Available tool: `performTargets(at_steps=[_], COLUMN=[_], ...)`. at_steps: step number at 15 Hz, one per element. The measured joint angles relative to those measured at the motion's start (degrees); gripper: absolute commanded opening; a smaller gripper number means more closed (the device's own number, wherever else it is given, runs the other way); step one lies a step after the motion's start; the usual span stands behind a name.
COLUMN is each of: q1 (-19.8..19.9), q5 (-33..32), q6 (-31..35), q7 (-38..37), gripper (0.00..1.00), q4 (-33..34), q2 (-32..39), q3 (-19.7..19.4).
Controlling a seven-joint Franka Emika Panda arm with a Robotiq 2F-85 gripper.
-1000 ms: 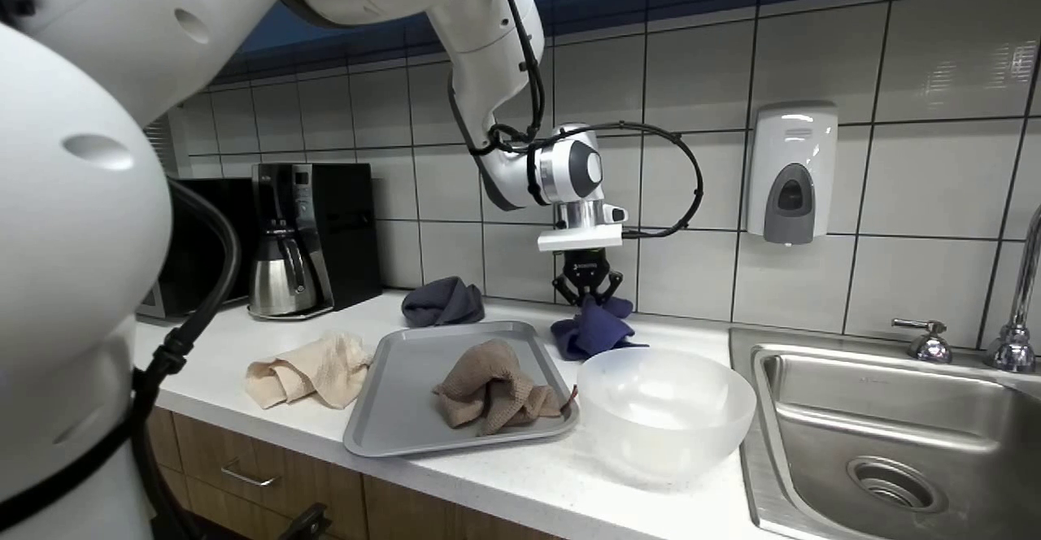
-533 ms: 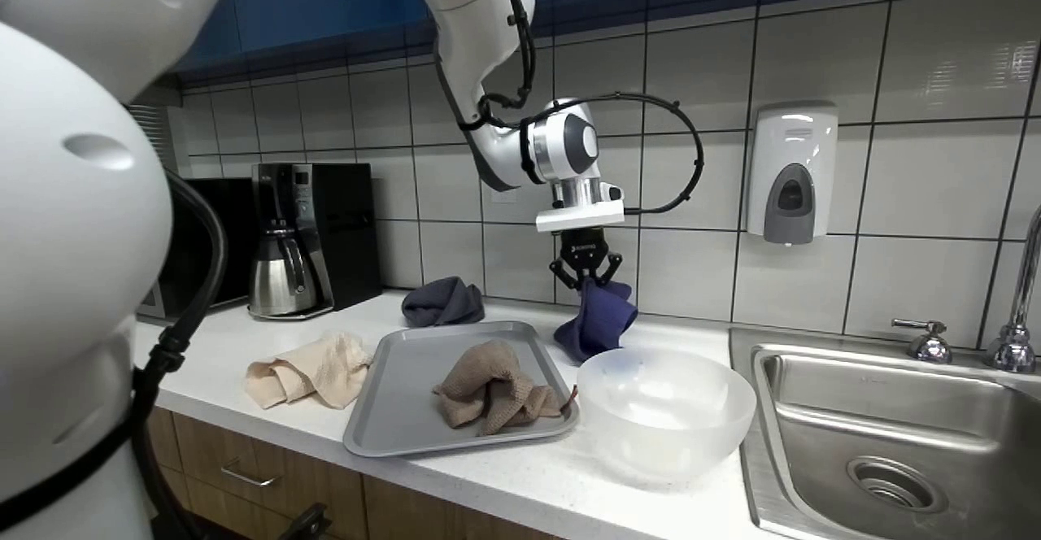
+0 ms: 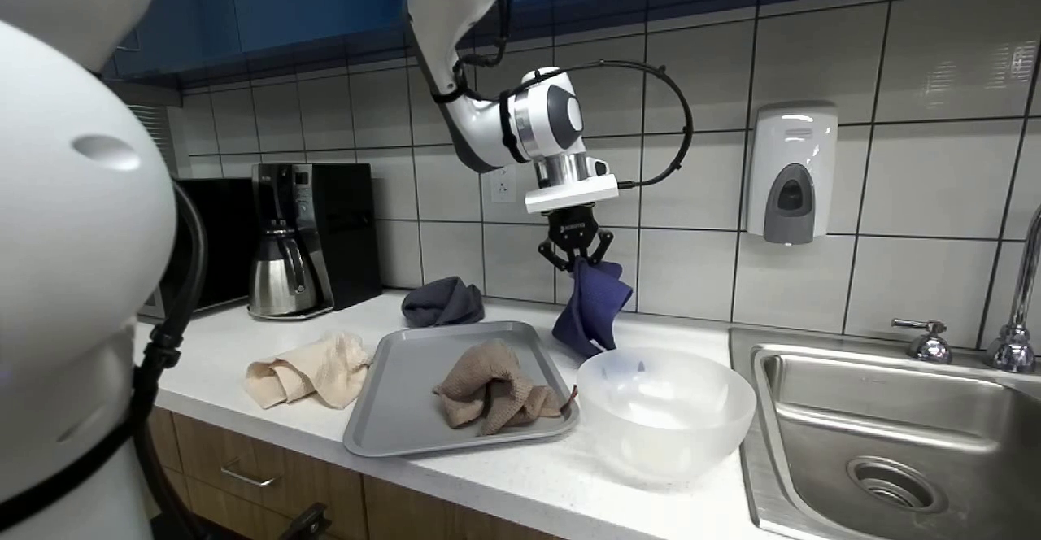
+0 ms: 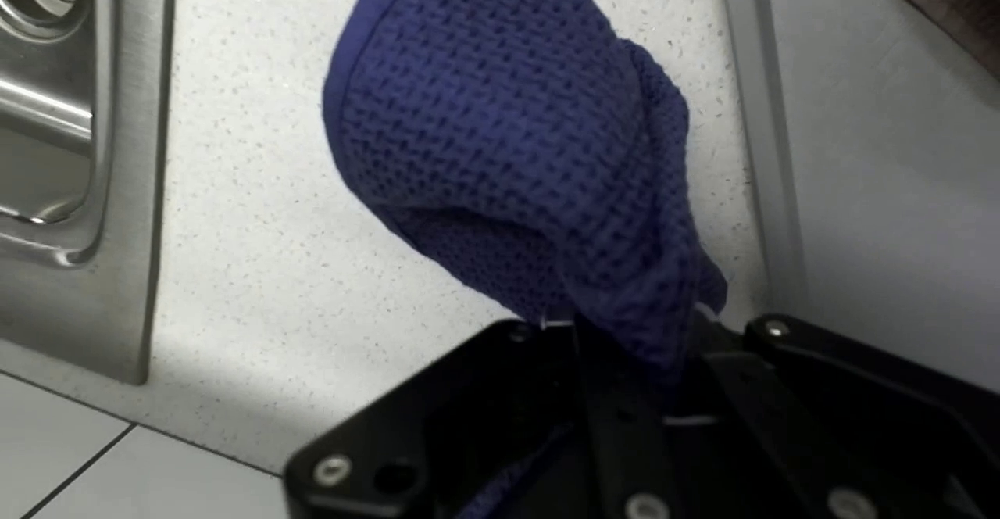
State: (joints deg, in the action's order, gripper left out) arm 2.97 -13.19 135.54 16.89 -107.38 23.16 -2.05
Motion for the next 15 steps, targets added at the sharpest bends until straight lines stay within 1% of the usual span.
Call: performTargets(at_steps=[6,15], q1=[-1.8,-3.9], q5=[-1.5,-1.5], q6=[3.0,3.9], q7=[0.6,3.7], gripper=[0.01,0.01], q4=[-5.4,-8.7], q2=[-5.4,-8.8], q3=[0.8,4.0])
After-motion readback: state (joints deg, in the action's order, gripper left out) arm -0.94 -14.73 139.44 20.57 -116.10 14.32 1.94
